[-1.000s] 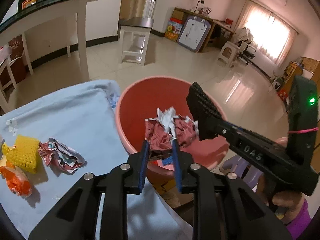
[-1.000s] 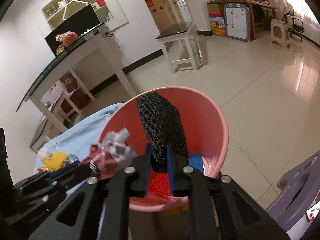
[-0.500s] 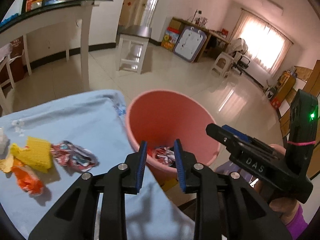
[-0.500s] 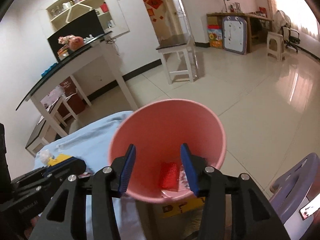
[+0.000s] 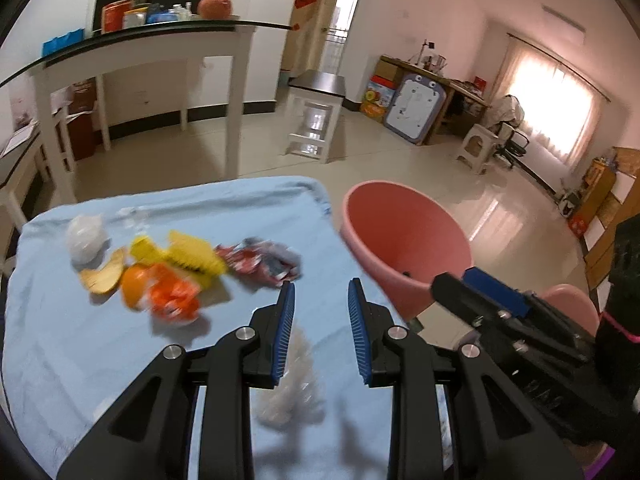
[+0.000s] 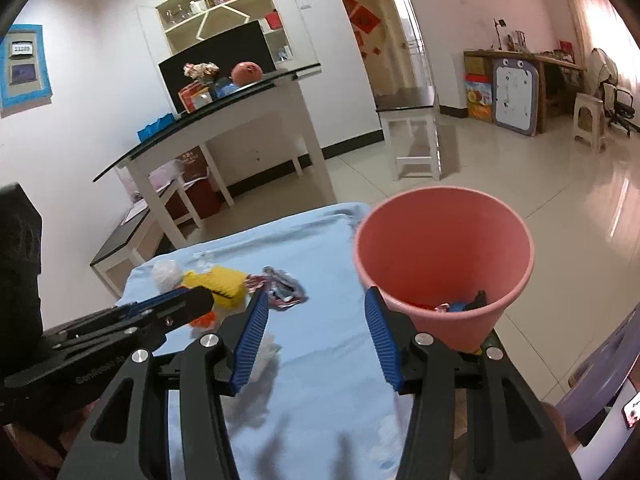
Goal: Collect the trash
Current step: 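Move both grippers back over the table toward the yellow foam net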
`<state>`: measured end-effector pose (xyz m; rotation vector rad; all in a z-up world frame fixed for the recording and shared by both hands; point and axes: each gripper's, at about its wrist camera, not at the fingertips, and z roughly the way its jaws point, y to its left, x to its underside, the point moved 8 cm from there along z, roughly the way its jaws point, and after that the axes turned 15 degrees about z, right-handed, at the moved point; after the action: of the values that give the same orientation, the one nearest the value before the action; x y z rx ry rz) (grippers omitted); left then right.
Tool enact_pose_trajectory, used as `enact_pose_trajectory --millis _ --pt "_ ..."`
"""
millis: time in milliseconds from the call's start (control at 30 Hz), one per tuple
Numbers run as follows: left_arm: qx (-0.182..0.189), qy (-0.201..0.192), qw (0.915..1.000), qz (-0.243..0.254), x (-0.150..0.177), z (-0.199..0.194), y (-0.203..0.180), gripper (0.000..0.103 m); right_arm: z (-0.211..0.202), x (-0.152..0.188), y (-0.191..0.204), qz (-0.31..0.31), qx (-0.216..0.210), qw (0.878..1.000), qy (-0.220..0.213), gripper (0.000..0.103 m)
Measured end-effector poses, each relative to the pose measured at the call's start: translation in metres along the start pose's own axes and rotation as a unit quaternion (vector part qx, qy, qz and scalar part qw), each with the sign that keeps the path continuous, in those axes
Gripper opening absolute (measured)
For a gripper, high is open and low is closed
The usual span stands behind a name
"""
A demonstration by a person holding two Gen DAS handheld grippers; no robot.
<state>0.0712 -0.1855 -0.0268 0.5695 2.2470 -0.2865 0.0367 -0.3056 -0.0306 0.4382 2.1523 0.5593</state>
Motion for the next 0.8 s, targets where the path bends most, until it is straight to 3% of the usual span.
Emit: enact_pose_trajectory --millis 233,533,800 --pt "-0.023 -0.002 0.9994 -0.026 0.029 -0.03 0.019 0.028 -0.024 0.028 0.015 -0.009 -0.016 1.0 -0.005 0.05" --pt "-0.063 -0.008 0.9959 -0.064 0.065 -0.066 0.049 0.028 -0.036 0.071 0.042 -0.038 -0.046 0.998 0.033 0.053" --pt "-0.076 0.022 0.9901 -0.116 0.096 -0.055 0.094 0.028 -0.034 0.075 0.046 -0.047 -0.055 0.997 0.038 0.076"
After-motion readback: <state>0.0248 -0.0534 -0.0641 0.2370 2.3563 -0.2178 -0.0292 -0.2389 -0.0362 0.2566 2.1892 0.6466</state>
